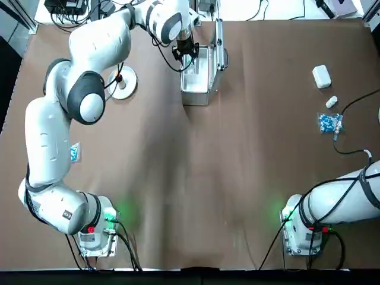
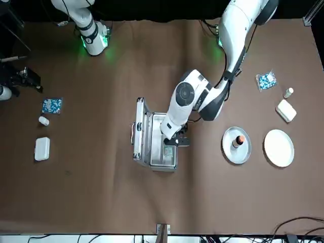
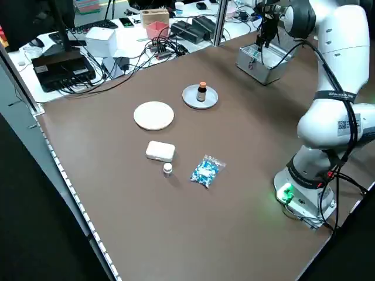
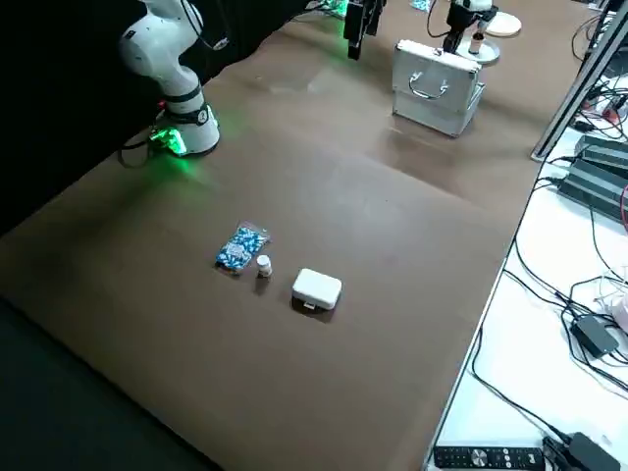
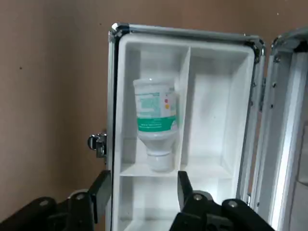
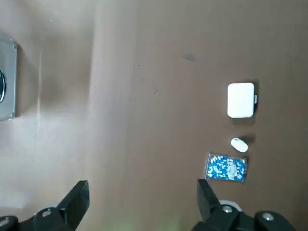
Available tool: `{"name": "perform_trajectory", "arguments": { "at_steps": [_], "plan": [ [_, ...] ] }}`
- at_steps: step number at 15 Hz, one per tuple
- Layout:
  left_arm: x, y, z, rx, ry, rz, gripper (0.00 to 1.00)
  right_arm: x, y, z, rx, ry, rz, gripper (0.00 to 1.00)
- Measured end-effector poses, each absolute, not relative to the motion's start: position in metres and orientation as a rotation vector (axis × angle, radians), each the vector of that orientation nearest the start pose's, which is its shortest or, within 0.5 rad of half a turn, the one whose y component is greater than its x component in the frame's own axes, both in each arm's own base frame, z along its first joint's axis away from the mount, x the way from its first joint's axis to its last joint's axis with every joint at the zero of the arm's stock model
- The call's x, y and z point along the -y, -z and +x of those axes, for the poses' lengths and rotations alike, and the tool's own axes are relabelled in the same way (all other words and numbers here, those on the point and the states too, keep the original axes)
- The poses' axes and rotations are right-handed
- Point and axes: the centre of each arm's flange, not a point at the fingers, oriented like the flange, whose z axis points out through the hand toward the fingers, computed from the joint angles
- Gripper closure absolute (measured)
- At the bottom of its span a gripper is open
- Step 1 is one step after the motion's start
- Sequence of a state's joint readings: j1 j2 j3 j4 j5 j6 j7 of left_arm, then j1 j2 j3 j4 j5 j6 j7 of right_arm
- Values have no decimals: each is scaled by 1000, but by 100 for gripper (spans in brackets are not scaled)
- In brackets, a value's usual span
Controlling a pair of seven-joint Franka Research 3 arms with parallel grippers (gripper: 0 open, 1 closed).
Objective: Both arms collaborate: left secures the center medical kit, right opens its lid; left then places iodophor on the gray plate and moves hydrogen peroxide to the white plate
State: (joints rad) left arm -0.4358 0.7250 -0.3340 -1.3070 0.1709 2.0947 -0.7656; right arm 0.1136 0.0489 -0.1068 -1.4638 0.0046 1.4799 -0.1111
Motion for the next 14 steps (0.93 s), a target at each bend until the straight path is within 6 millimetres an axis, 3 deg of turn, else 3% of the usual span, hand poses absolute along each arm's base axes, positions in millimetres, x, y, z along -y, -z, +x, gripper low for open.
{"name": "perform_trajectory", "arguments": {
  "at_steps": [14],
  "plan": [
    [480, -301, 580, -9, 71, -3260, 48, -11, -640, 561, 198, -49, -3135, 1]
  ]
}}
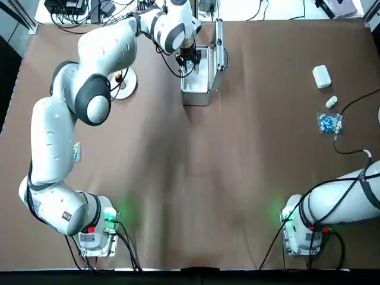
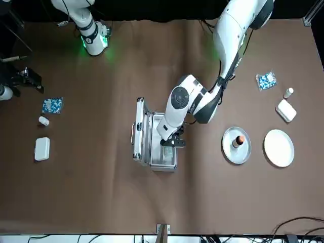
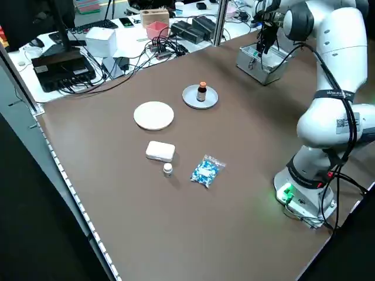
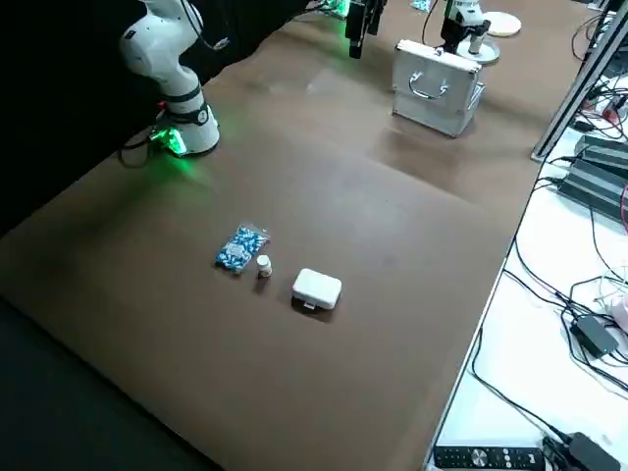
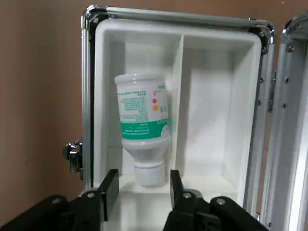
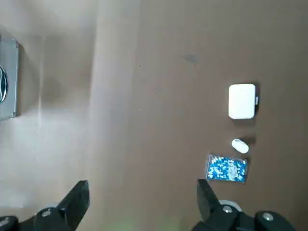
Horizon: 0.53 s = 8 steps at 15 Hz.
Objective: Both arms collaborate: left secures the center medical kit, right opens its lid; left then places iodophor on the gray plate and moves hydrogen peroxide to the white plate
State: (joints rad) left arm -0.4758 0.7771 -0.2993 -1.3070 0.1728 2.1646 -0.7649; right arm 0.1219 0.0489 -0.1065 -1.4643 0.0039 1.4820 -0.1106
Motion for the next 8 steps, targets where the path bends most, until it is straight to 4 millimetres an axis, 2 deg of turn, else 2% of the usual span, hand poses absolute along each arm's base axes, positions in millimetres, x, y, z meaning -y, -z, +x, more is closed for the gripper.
{"name": "perform_trajectory", "arguments": {
  "at_steps": [8],
  "plan": [
    [484, -288, 578, -20, 83, -3241, 49, -15, -640, 561, 208, -48, -3137, 1]
  ]
}}
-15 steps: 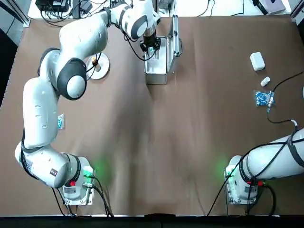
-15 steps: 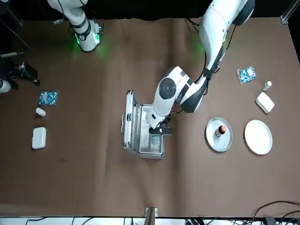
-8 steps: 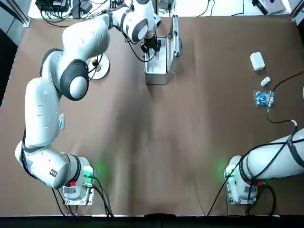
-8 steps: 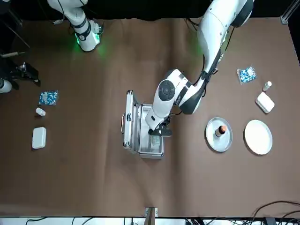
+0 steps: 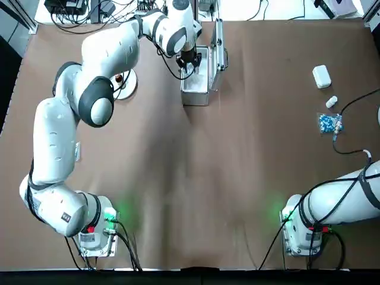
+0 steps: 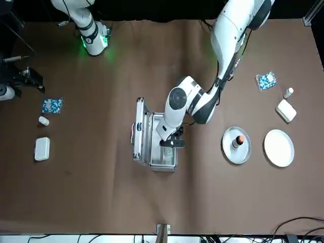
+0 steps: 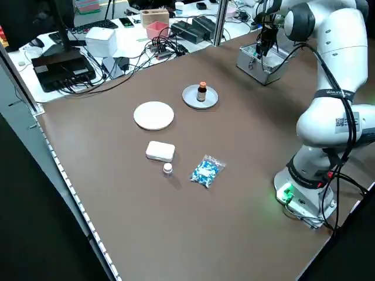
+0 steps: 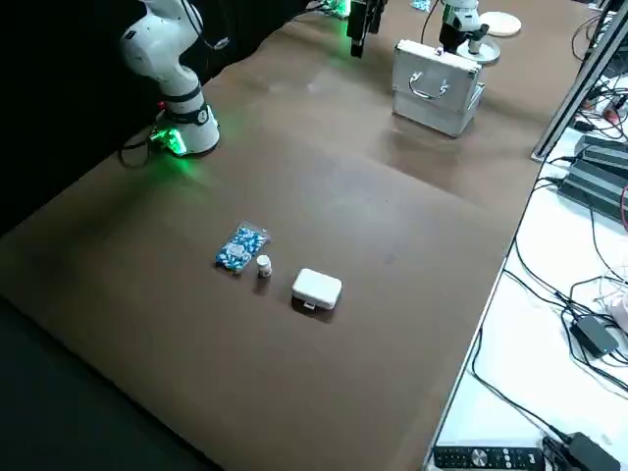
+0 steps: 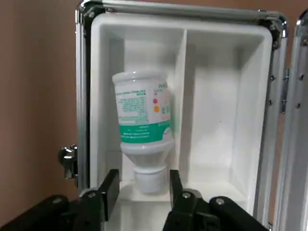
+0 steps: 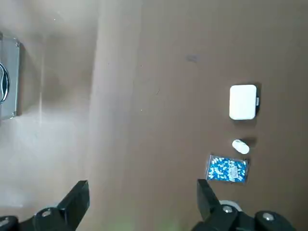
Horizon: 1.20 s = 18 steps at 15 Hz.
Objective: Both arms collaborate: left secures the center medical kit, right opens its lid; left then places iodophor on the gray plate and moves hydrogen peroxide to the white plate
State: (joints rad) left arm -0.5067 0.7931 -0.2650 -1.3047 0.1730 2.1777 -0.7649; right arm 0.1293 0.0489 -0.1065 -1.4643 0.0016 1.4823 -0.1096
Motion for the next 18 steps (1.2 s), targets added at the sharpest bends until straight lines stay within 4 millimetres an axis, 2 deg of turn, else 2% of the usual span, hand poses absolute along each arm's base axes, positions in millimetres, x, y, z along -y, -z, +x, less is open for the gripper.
{"name": "perform_trajectory", "arguments": {
  "at_steps": [7, 18],
  "plan": [
    [477, -283, 584, -2, 89, -3228, 52, -15, -639, 561, 209, -49, -3138, 1],
    [479, -272, 582, -7, 73, -3220, 54, -15, -639, 561, 209, -50, -3139, 1]
  ]
}}
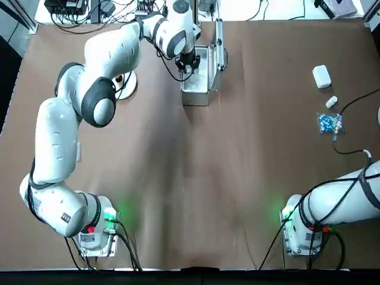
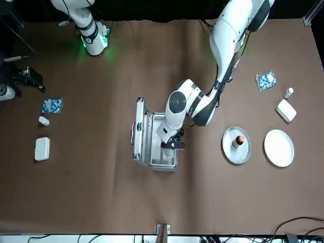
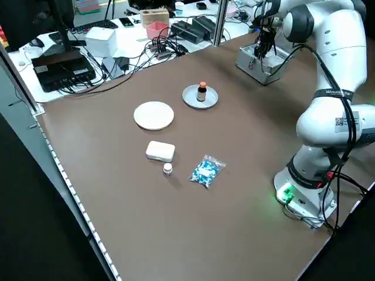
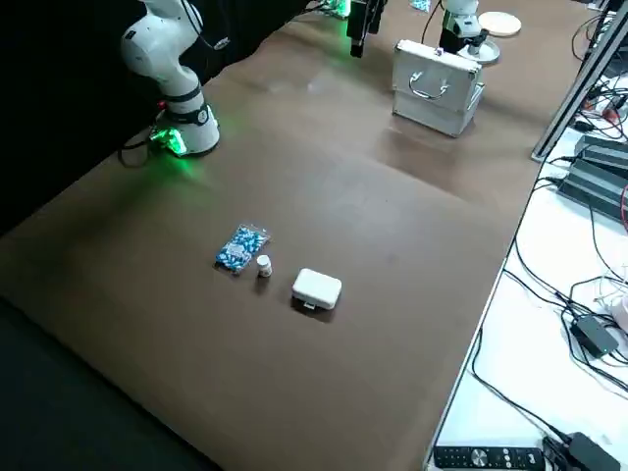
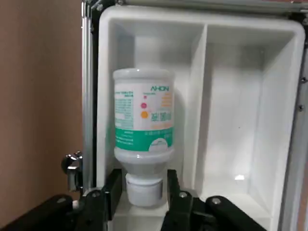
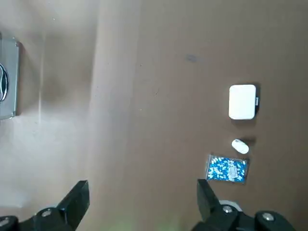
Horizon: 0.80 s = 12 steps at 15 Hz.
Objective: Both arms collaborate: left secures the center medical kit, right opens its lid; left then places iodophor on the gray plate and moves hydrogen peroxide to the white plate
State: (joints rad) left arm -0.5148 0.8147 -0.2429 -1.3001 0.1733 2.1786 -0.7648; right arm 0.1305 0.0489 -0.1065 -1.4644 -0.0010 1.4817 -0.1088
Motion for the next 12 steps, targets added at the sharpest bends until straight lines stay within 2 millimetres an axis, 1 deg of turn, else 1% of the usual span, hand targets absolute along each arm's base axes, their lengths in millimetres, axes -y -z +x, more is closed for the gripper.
{"name": "perform_trajectory", "arguments": {
  "at_steps": [4, 6, 7, 8, 12],
  "plan": [
    [479, -271, 582, -8, 73, -3217, 56, -15, -639, 561, 209, -51, -3139, 1],
    [479, -268, 583, -8, 83, -3213, 64, -16, -639, 561, 211, -51, -3139, 1],
    [479, -268, 583, -7, 85, -3214, 64, -17, -639, 561, 213, -51, -3139, 1],
    [479, -268, 583, -7, 87, -3215, 67, -18, -639, 561, 214, -52, -3139, 1],
    [479, -268, 584, -6, 91, -3217, 67, -20, -639, 560, 219, -56, -3138, 1]
  ]
}}
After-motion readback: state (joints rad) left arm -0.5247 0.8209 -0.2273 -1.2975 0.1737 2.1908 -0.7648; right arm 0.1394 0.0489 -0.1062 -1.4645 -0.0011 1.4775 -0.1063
